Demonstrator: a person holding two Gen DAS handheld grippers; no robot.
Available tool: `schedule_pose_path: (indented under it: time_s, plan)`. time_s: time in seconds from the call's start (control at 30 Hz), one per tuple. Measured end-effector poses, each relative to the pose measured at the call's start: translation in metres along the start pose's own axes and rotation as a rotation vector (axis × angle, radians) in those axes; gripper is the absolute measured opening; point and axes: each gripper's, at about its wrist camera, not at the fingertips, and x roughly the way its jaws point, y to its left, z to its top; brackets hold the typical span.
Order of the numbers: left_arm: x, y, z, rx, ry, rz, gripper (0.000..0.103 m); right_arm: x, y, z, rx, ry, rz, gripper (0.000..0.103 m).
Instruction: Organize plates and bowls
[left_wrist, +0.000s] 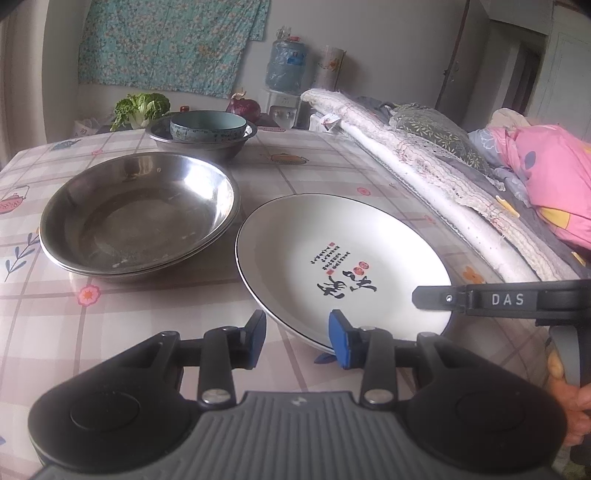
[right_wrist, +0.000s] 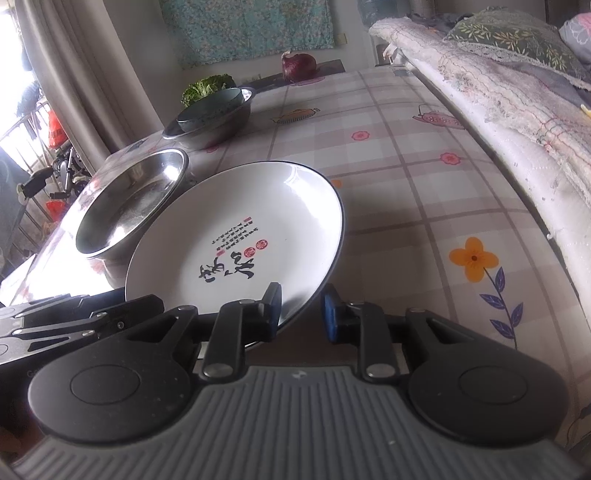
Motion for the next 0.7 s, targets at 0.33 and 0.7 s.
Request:
schedule_pose_path:
  time_s: [0.33, 0.7]
  plan:
    - [0.007, 0.012, 0.012, -0.069, 0.032, 0.037, 0.050, -0.004, -0.021, 0.015, 0.075, -0.075, 0.022, 0.025]
    - [0.029, 0.010, 0.026, -0.075, 0.001, 0.062, 0.039, 0.025, -0.029, 0.034, 0.105, -0.067, 0.051, 0.021]
